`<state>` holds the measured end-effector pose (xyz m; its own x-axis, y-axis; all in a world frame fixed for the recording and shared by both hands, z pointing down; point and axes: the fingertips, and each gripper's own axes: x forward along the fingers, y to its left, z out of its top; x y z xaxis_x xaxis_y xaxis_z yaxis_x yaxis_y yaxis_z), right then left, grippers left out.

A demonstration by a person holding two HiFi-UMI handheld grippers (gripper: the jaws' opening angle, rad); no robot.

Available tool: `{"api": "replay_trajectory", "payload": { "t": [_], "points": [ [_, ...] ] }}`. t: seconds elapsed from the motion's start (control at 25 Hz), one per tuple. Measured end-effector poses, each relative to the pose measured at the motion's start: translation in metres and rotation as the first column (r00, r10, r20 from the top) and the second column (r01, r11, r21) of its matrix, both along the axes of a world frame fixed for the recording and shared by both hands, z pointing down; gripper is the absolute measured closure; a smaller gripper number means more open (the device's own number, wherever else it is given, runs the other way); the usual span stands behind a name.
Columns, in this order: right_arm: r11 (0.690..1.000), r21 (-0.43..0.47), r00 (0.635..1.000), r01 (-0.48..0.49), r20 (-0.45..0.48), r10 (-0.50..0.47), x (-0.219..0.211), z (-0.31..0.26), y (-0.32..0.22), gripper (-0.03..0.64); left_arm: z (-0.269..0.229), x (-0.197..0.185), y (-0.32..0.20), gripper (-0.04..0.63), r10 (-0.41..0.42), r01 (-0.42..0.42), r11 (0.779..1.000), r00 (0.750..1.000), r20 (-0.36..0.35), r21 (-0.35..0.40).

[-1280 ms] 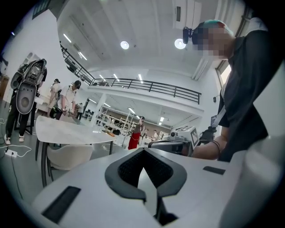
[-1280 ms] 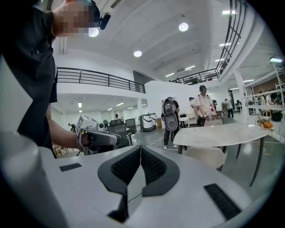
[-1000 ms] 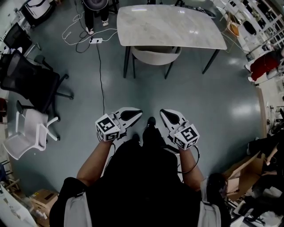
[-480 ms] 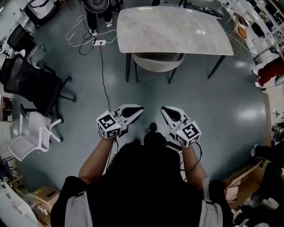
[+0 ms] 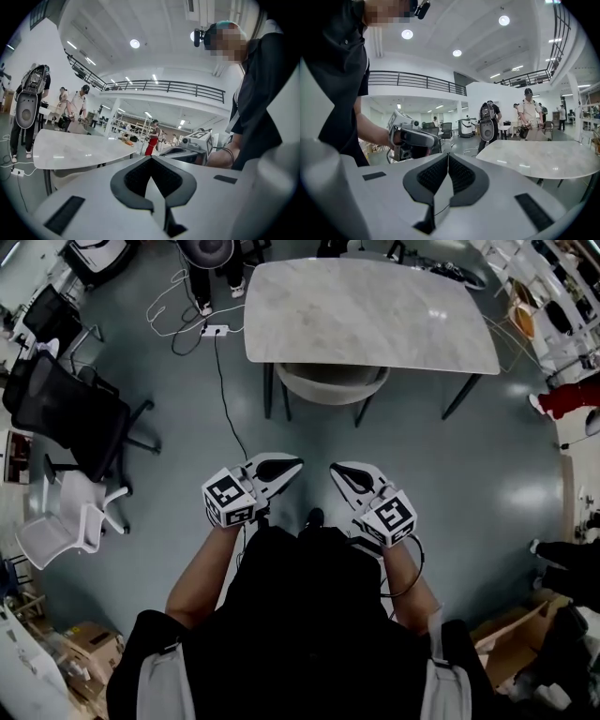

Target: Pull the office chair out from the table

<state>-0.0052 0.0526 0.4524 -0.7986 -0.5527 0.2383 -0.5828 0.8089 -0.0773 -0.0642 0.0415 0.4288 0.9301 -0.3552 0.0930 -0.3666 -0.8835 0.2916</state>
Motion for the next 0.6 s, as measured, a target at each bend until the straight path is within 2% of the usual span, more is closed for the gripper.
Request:
{"api": "replay_trajectory", "payload": {
  "t": [0.4, 0.6],
  "points": [
    [0.999, -0.034, 1.0, -0.026, 0.007, 0.027, 0.037, 0.017, -0.034, 0.598, 0.003, 0.016, -0.041, 0.583, -0.029, 0.029, 0.999, 0.999, 0.013, -0.017],
    [0.999, -0.039, 1.0, -0.027, -0.014, 0.026, 0.038, 0.019, -0.056, 0.598, 0.007, 0.016, -0.07, 0.583, -0.034, 0.034, 0.999, 0.999, 0.0, -0.022]
  ]
}}
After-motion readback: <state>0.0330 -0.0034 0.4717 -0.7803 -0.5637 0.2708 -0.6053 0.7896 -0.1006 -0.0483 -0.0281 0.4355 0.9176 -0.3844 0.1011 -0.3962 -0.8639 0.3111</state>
